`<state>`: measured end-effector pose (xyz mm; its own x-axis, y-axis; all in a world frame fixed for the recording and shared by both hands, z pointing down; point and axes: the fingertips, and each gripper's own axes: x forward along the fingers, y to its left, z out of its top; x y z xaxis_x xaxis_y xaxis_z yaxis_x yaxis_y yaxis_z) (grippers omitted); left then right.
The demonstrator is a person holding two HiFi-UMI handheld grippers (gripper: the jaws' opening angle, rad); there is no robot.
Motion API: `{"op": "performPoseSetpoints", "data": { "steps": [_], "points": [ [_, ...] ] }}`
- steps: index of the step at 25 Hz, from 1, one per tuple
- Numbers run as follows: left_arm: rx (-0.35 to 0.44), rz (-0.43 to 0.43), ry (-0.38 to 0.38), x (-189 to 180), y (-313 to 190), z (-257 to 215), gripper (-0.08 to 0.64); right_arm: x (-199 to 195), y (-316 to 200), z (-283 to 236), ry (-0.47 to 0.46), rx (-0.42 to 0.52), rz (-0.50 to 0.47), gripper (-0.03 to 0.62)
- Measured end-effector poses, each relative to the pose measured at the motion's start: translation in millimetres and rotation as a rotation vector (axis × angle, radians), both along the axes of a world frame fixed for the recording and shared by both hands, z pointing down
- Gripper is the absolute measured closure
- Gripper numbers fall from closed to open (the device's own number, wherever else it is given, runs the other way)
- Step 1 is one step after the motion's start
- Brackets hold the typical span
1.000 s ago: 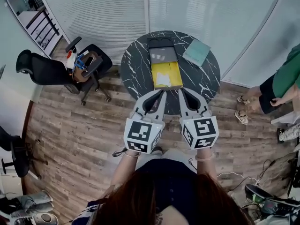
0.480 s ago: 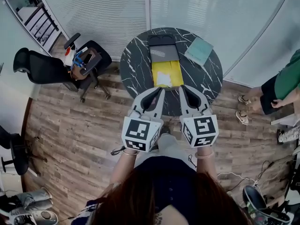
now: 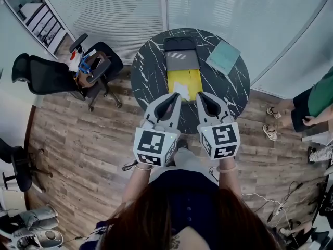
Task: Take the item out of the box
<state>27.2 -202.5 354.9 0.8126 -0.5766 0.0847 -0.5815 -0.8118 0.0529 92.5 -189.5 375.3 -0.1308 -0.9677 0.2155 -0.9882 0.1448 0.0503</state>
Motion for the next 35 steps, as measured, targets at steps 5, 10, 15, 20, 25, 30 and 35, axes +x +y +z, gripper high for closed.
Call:
{"op": "performPoseSetpoints", "data": {
  "steps": [5,10,15,20,25,30,35],
  "points": [
    [0.004,-0.008,-0.007,9.7,-15.5,2.9,0.531,8.7,-18.4,10.6,-0.006,-0.027,-0.018,0.568],
    [-0.01,-0.026,-0.013,16.5,-30.7,9.3,0.531,12.7,-37.0,28.3,0.015,-0.072,-0.052,0.568],
    [-0.009,-0.051,-0.016,21.5,-47.9,10.3,0.531,11.2,-57.3,43.9,0.048,-0.097,-0.11,0.567],
    [-0.013,-0.074,-0.022,25.0,-60.0,13.7,0.531,12.2,-73.6,61.0,0.065,-0.135,-0.161,0.566],
    [-0.024,-0.103,-0.022,26.8,-74.4,17.8,0.531,12.6,-88.6,75.5,0.076,-0.166,-0.207,0.566],
    [-0.022,-0.119,-0.025,30.2,-85.4,18.7,0.531,13.1,-100.9,88.8,0.087,-0.198,-0.239,0.566],
    [-0.02,-0.109,-0.034,35.9,-92.2,22.9,0.531,10.1,-111.6,102.3,0.099,-0.224,-0.275,0.566]
  ]
}}
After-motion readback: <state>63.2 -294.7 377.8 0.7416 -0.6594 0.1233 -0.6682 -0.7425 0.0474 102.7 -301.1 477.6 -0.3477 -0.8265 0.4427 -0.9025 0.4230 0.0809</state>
